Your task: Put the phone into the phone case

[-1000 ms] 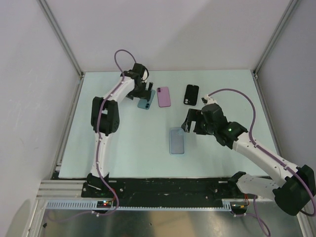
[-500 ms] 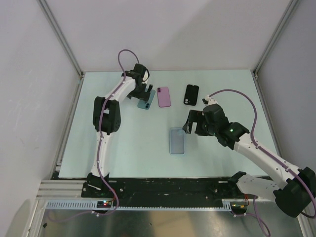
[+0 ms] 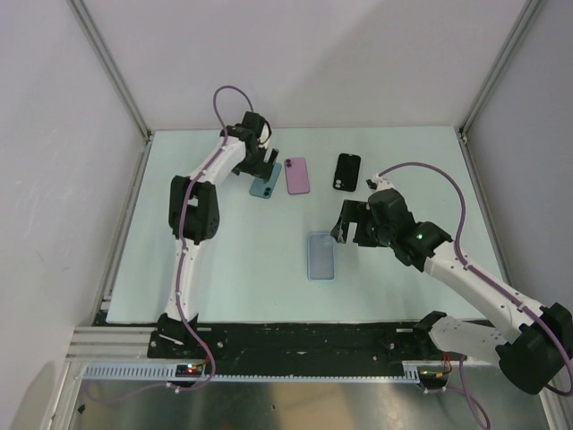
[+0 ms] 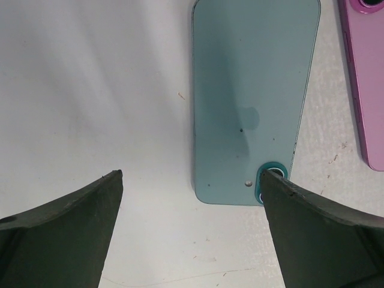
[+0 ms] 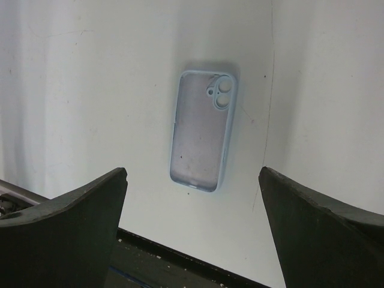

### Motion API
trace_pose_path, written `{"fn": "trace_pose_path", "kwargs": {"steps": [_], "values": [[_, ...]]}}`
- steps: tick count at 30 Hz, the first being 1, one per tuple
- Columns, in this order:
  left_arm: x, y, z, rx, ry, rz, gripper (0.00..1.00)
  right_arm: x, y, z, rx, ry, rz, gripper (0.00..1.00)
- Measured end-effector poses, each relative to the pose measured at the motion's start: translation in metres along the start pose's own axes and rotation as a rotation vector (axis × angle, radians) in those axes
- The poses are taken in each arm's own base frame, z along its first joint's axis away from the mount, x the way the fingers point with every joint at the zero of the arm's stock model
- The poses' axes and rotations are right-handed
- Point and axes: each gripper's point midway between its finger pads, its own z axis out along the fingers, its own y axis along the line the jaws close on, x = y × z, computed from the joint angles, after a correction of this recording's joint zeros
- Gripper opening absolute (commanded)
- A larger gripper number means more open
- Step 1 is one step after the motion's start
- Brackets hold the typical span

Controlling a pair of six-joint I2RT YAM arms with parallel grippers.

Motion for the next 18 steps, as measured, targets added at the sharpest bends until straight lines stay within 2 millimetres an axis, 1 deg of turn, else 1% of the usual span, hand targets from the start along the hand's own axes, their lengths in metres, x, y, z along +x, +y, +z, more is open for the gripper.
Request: {"fn": "trace_pose_path", "kwargs": {"steps": [6,13,18], "values": [[-0.003,0.001,-0.001,-0.005,-0.006,0.0,1.0,0.001,-0.001,0.0,0.001,0.001,-0.005,0.97],[-0.013,0.005,0.002,-0.027,-0.034,-0.004,1.0,-0.001,-0.002,0.0,0.005,-0.001,-0.005,0.97],[-0.012,0.006,0.003,-0.032,-0.03,-0.004,1.0,0.002,-0.005,0.002,0.009,0.005,-0.003,0.97]]}}
